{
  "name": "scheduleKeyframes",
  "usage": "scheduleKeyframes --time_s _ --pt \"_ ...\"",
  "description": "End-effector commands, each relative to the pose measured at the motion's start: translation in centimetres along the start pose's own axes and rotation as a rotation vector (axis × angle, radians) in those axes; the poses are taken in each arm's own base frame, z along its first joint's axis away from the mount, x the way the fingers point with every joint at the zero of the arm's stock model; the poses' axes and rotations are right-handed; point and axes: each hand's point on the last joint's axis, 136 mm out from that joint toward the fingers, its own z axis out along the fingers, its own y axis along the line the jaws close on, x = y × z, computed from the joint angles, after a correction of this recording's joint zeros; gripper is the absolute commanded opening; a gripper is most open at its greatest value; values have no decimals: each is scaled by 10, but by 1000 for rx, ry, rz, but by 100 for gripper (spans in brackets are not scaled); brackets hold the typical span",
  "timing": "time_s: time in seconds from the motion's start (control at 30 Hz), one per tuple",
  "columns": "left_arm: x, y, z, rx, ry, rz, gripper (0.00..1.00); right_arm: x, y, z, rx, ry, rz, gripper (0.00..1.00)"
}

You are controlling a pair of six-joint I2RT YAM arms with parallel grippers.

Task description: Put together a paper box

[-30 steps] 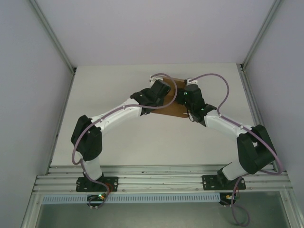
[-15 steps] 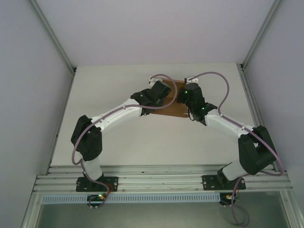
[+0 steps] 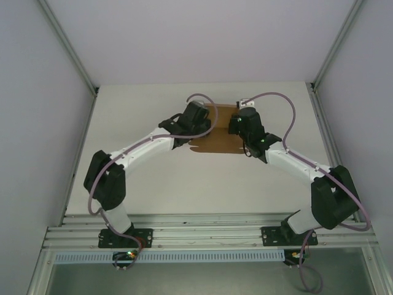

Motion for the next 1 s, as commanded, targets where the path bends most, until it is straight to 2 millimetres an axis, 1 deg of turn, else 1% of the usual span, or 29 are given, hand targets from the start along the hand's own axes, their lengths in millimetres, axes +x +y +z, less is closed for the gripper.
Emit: scheduleKeyframes --time_s 0.0,0.03,0.1,0.17,0.23,0.33,0.4,0.43,0.5,0.57,0.6,0.63,0.67,0.8,0.83,0.9,0.97 --pt "-28 -22 -39 177 -99 32 75 -14 -3 -12 20 -38 -15 0" --pt "-29 -24 -45 208 -104 46 80 -14 -3 -12 21 -38 -17 0" --pt "-29 -23 -58 260 -115 43 100 -14 -3 -13 19 -40 -17 0" --pt "-30 -24 -71 321 -135 35 100 -14 -3 -14 18 -41 -16 0" --pt "-32 -18 -83 364 -157 12 100 -13 -3 -14 20 -39 -17 0" --pt "-35 13 -88 307 -180 -57 100 -13 -2 -17 7 -39 -13 0" --pt "-36 26 -86 290 -173 -84 100 -11 -1 -16 3 -35 -12 0" --pt "-37 24 -86 313 -167 -77 97 -12 -1 -17 3 -33 -12 0" --pt "-41 13 -84 358 -159 -57 93 -13 0 -17 3 -36 -11 0" --pt "-42 0 -81 409 -140 -35 86 -16 -1 -17 8 -42 -5 0" --pt "-43 -3 -77 415 -132 -33 81 -17 -1 -18 10 -44 -3 0" --pt "-43 -4 -73 413 -123 -31 77 -18 0 -18 7 -47 -1 0" --pt "-44 -3 -67 398 -115 -29 76 -19 1 -18 5 -47 0 0" --pt "-45 0 -48 354 -83 -20 61 -21 4 -19 -13 -49 4 0" --pt "-46 1 -45 345 -82 -20 59 -21 6 -19 -23 -49 3 0" --pt "-48 2 -39 333 -82 -21 52 -20 8 -19 -36 -45 1 0" --pt "-51 2 -35 322 -89 -22 48 -18 10 -19 -45 -42 -2 0"
